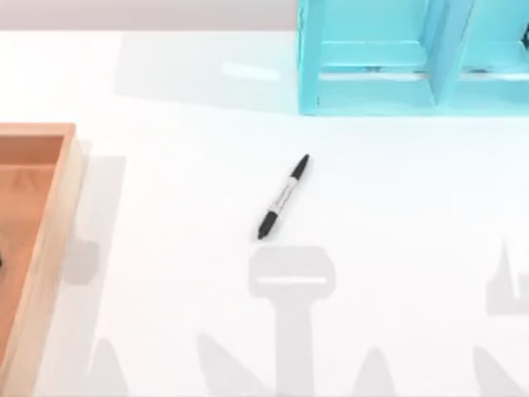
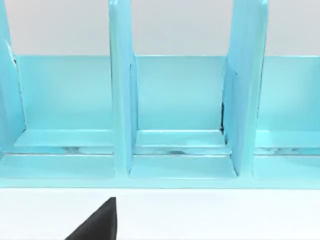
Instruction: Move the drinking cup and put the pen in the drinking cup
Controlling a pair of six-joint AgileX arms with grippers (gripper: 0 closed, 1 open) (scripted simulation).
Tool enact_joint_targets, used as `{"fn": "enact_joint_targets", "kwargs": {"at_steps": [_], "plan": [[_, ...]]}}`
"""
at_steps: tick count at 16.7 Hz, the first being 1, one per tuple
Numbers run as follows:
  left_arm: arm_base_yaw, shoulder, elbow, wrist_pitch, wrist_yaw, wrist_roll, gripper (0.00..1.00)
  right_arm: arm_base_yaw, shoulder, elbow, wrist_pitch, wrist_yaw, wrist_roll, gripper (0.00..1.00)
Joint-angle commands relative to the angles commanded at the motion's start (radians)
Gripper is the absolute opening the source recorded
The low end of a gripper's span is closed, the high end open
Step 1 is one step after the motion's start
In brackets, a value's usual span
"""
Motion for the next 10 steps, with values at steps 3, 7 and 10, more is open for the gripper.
{"fn": "enact_joint_targets", "kwargs": {"at_steps": [3,7,10], "plan": [[0.033,0.314,0.250,-0.212,0.000,0.039,1.00,0.000,0.000,0.000,0.000,0.000,0.000,1.00],[0.075,0.720,0.563,-0.482,-0.001,0.087,1.00,0.000,0.000,0.000,0.000,0.000,0.000,1.00],[0.102,0.961,0.754,-0.650,-0.002,0.116,1.00,0.000,0.000,0.000,0.000,0.000,0.000,1.00]]}}
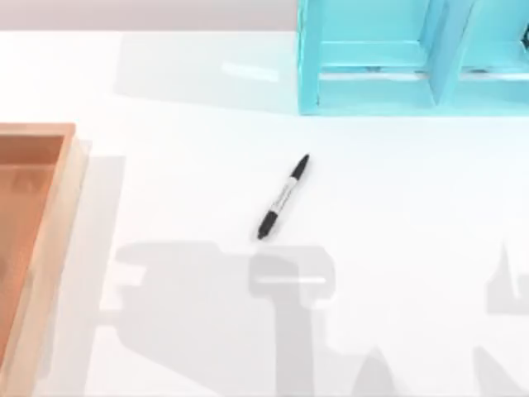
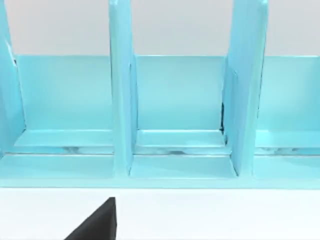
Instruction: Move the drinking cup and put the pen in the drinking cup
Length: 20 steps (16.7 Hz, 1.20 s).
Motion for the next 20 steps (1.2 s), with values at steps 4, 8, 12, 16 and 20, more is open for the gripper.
{"fn": "enact_joint_targets", "kwargs": {"at_steps": [4,8,12,16,20], "plan": [[0.024,0.191,0.169,-0.149,-0.001,0.025,1.00,0.000,0.000,0.000,0.000,0.000,0.000,1.00],[0.029,0.231,0.207,-0.183,-0.001,0.032,1.00,0.000,0.000,0.000,0.000,0.000,0.000,1.00],[0.024,0.229,0.202,-0.178,-0.001,0.030,1.00,0.000,0.000,0.000,0.000,0.000,0.000,1.00],[0.028,0.255,0.121,-0.073,-0.001,0.031,1.00,0.000,0.000,0.000,0.000,0.000,0.000,1.00],[0.031,0.295,-0.007,0.101,0.000,0.035,1.00,0.000,0.000,0.000,0.000,0.000,0.000,1.00]]}}
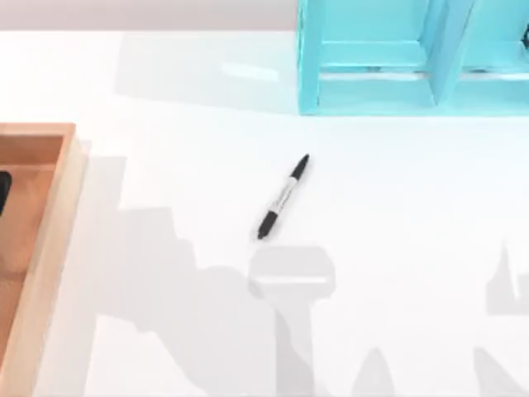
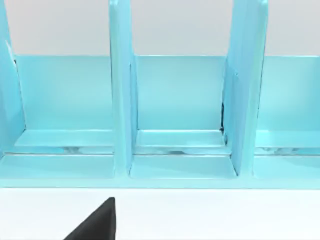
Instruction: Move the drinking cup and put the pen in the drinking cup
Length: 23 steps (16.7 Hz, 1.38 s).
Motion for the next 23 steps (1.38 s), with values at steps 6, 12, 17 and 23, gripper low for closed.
{"fn": "enact_joint_targets", "kwargs": {"at_steps": [6,12,17,23], "plan": [[0.002,0.026,-0.082,0.102,0.000,0.002,1.00,0.000,0.000,0.000,0.000,0.000,0.000,1.00],[0.002,0.026,-0.082,0.102,0.000,0.002,0.70,0.000,0.000,0.000,0.000,0.000,0.000,1.00],[0.002,0.026,-0.082,0.102,0.000,0.002,0.32,0.000,0.000,0.000,0.000,0.000,0.000,1.00],[0.002,0.026,-0.082,0.102,0.000,0.002,0.00,0.000,0.000,0.000,0.000,0.000,0.000,1.00]]}}
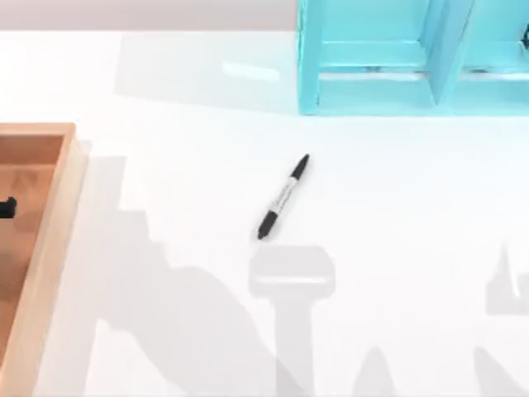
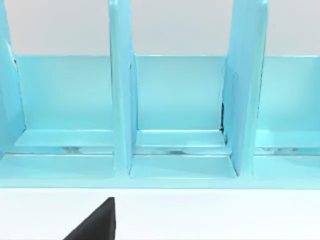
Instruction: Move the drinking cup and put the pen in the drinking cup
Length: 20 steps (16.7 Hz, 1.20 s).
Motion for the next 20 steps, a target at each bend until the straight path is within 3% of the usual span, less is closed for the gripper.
{"fn": "enact_joint_targets", "kwargs": {"at_steps": [8,12,20], "plan": [[-0.002,-0.001,0.003,-0.002,-0.001,-0.001,0.00,0.000,0.000,0.000,0.000,0.000,0.000,1.00],[-0.026,-0.022,0.098,-0.075,-0.012,-0.069,0.00,0.000,0.000,0.000,0.000,0.000,0.000,1.00],[-0.303,-0.050,0.386,-0.407,-0.006,-0.342,0.00,0.000,0.000,0.000,0.000,0.000,0.000,1.00]]}}
